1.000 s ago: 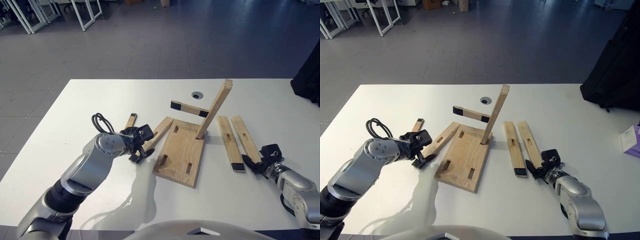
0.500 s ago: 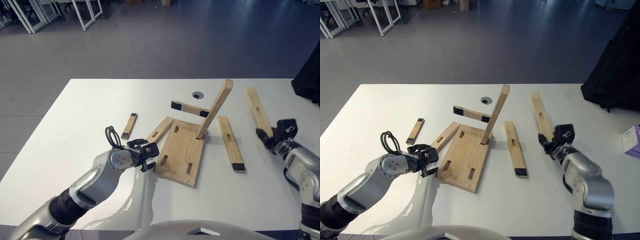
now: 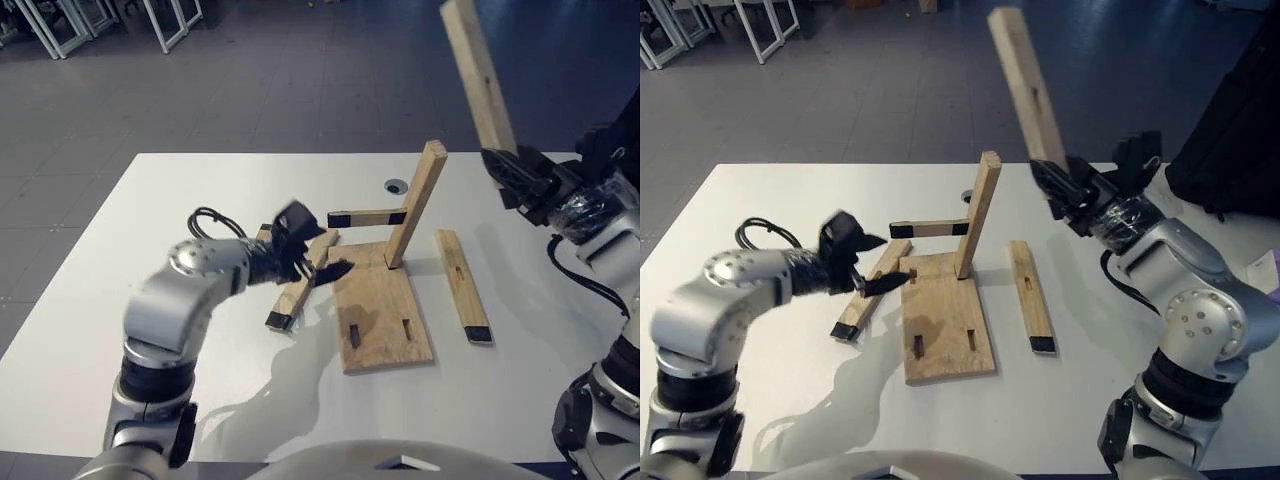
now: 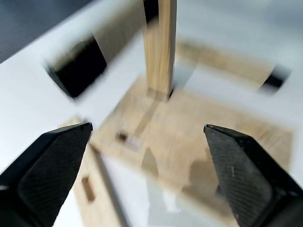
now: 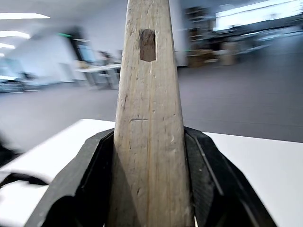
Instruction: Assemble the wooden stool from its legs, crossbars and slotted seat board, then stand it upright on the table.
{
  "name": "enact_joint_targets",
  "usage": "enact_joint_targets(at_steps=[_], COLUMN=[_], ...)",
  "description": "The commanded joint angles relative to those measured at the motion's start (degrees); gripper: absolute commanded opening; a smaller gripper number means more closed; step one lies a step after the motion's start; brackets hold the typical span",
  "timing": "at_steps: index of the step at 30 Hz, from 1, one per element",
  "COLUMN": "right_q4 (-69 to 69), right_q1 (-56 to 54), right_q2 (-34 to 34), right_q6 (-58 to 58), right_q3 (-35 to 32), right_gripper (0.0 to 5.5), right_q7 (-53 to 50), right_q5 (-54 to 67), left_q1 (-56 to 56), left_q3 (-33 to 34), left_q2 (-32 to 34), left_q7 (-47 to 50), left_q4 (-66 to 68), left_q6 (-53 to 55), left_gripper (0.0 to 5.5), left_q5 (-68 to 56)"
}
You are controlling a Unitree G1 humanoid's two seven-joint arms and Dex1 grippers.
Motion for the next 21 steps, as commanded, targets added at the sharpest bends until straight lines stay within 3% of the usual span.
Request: enact_joint_targets(at_steps=[1,5,11,21], right_q4=[-5.7,-5.4,-5.1,-3.7], right_q1=[-2.3,-2.0,-1.8,-0.4], right_q2=[-1.8,-2.5,-3.5,-5.7], right_q6=[4.6,3.8,1.6,-1.3], right_q3=[4.2,10.3,16.4,20.1], right_gripper=[2.01,2.01,2.01,2.01], right_q7=[3.4,2.5,1.2,1.4], right_q5=[21.7,25.3,26.2,25.7], left_q1=[-6.6,-8.6,-9.9,-5.5], left_q3=[22.4,25.3,26.1,20.0], left_q2=[-11.1,-13.7,-12.2,-5.6], left_q7=[-5.1,-0.6,6.4,13.7], left_q4=[9.1,15.0,19.5,20.1], left_q6=[10.9,14.4,12.6,6.6], left_gripper=[4.37,4.37,4.37,2.71], left_q5=[-26.9,-37.1,-48.8,-65.8])
